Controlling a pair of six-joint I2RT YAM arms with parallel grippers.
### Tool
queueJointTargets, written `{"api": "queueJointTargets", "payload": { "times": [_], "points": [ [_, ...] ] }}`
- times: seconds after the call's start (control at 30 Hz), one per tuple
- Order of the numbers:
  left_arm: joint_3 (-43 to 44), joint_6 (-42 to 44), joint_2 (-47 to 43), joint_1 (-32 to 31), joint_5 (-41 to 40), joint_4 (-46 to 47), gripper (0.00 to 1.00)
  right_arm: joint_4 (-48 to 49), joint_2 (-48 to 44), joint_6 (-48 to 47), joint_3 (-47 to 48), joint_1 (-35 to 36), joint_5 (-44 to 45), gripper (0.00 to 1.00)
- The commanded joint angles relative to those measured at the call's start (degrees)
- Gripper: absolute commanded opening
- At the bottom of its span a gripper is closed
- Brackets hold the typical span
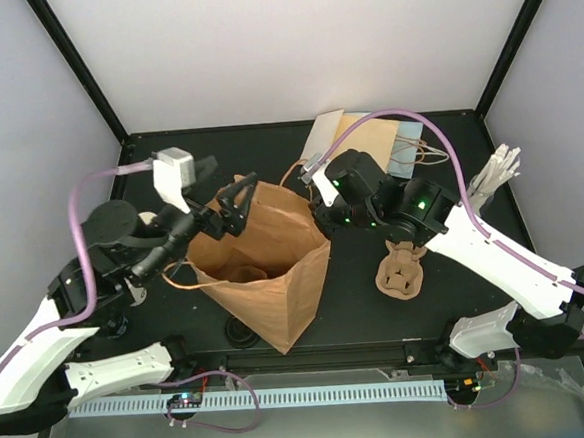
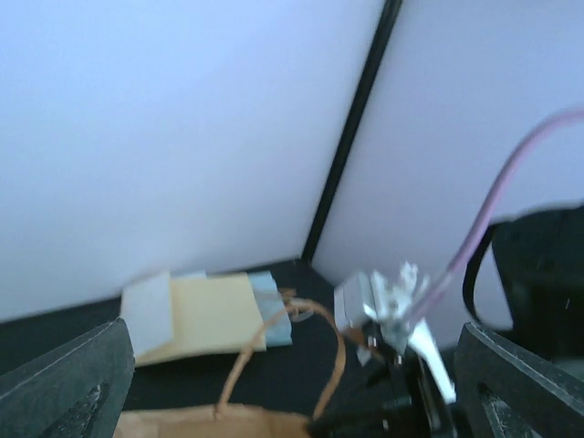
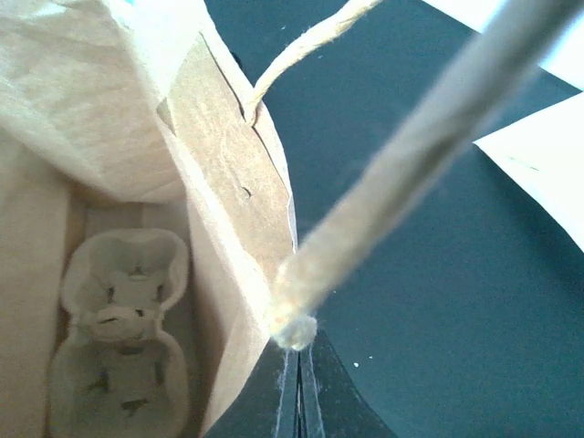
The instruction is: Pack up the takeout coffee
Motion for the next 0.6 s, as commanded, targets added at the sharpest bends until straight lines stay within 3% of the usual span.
{"api": "queueJointTargets", "payload": {
  "times": [0.0,0.27,0.4,0.57],
  "points": [
    [8.37,4.92,0.0,0.41,-9.21,-0.41,0.99,1.96,-1.36,3.77,-0.22,0.41,4.98,0.01],
    [16.5,5.26,-5.41,0.41,-23.06,-10.95,0.99,1.72,-1.09,7.12,0.74,0.21,9.52,0.01],
    [14.19,3.48,-10.76,0.41,-23.3,-11.43,0.99,1.28,-0.72,7.03,1.63,0.2,9.84,0.01],
    [6.61,0.7,-16.83,0.41,-20.13,-4.79,0.99,1.05,-0.79,6.79,1.86,0.21,11.34,0.01]
  ]
}}
